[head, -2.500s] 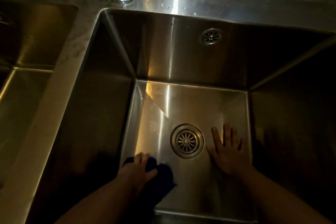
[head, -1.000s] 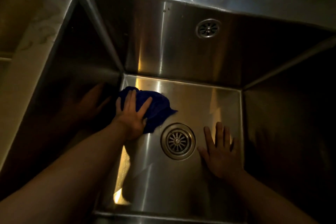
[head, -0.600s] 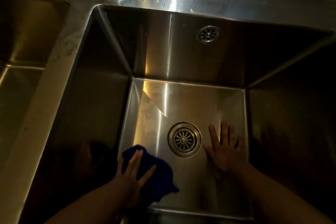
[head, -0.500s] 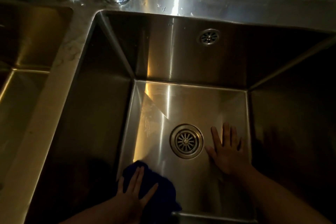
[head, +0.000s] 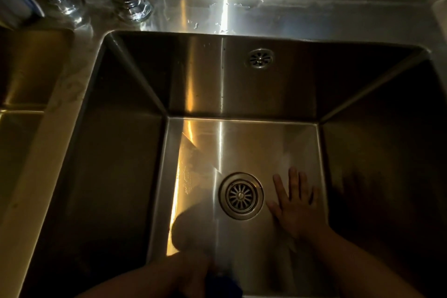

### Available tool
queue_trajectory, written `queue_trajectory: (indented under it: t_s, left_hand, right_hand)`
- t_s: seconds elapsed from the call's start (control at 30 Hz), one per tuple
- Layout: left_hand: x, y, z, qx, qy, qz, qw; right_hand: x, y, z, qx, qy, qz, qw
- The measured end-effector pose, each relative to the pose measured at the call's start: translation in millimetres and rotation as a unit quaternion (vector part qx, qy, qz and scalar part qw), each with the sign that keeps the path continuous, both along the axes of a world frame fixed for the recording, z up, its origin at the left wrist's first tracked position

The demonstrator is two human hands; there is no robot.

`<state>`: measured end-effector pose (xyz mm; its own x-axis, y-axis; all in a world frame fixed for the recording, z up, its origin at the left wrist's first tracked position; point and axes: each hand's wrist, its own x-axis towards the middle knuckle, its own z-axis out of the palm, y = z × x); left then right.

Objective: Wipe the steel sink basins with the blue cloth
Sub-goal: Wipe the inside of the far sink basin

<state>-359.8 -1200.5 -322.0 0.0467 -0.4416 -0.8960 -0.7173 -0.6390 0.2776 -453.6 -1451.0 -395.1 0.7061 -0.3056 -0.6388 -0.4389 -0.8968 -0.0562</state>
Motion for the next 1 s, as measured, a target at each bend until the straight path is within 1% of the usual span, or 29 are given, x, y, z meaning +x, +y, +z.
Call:
queue_trajectory:
  t_s: [0.07,0.1,0.13,0.17,0.2,0.27,0.3,0.33,0.37,0.4,0.5,0.53,0.6,0.73,0.83,0.9,0.93,1.0]
  left_hand:
    - [16,-20,19,-0.03,0.023,0.002,0.999]
    - [22,-31,29,-0.053,0.047,0.048,0.996]
    - [29,-42,38,-0.083,0.072,0.129,0.986]
    - [36,-55,45,-0.129,0.076,0.213,0.965]
    - [44,-67,51,-0.191,0.042,0.276,0.941]
    - [58,-92,51,-0.324,-0.092,0.32,0.886]
    - [64,-103,45,-0.38,-0.155,0.318,0.855]
    - [70,-114,36,-0.416,-0.203,0.306,0.832]
    - [75,-123,25,-0.432,-0.233,0.283,0.824]
    - [82,-130,11,-0.425,-0.255,0.242,0.834]
    - [98,-137,-37,-0.347,-0.275,0.103,0.89]
    - [102,-135,-51,-0.341,-0.28,0.083,0.893]
    - [109,-130,-66,-0.351,-0.304,0.075,0.883]
    - [142,-104,-59,-0.327,-0.347,0.086,0.875]
    - [159,-66,-56,-0.292,-0.368,0.116,0.875]
    - [167,-36,-54,-0.256,-0.399,0.154,0.867]
    - [170,-24,-52,-0.236,-0.418,0.157,0.863]
    - [171,-11,-49,-0.202,-0.43,0.137,0.869]
  right_hand:
    - [-1,0,0,-0.004,-0.005,0.007,1.0]
    - [-1,-1,1,-0.001,-0.005,0.01,1.0]
    - [-1,-2,1,0.002,-0.002,0.014,1.0]
    - [0,-2,0,0.001,0.001,0.021,1.0]
    - [-1,-3,0,-0.001,0.005,0.028,1.0]
    - [-1,-2,1,-0.004,-0.001,0.028,1.0]
    - [-1,-1,2,-0.005,-0.009,0.02,1.0]
    - [-1,-1,2,-0.008,-0.013,0.014,1.0]
    - [-1,0,2,-0.012,-0.015,0.012,1.0]
    - [-1,1,1,-0.018,-0.016,0.013,1.0]
    - [-3,2,-3,-0.042,-0.018,0.02,0.999]
    - [-3,2,-4,-0.049,-0.022,0.021,0.998]
    - [-4,2,-5,-0.049,-0.035,0.024,0.998]
    - [-4,2,-3,-0.045,-0.039,0.025,0.998]
    - [-3,2,-3,-0.044,-0.034,0.023,0.998]
    - [-4,3,-2,-0.042,-0.03,0.021,0.998]
    - [-4,4,-2,-0.043,-0.031,0.022,0.998]
    - [-5,3,-1,-0.049,-0.034,0.026,0.998]
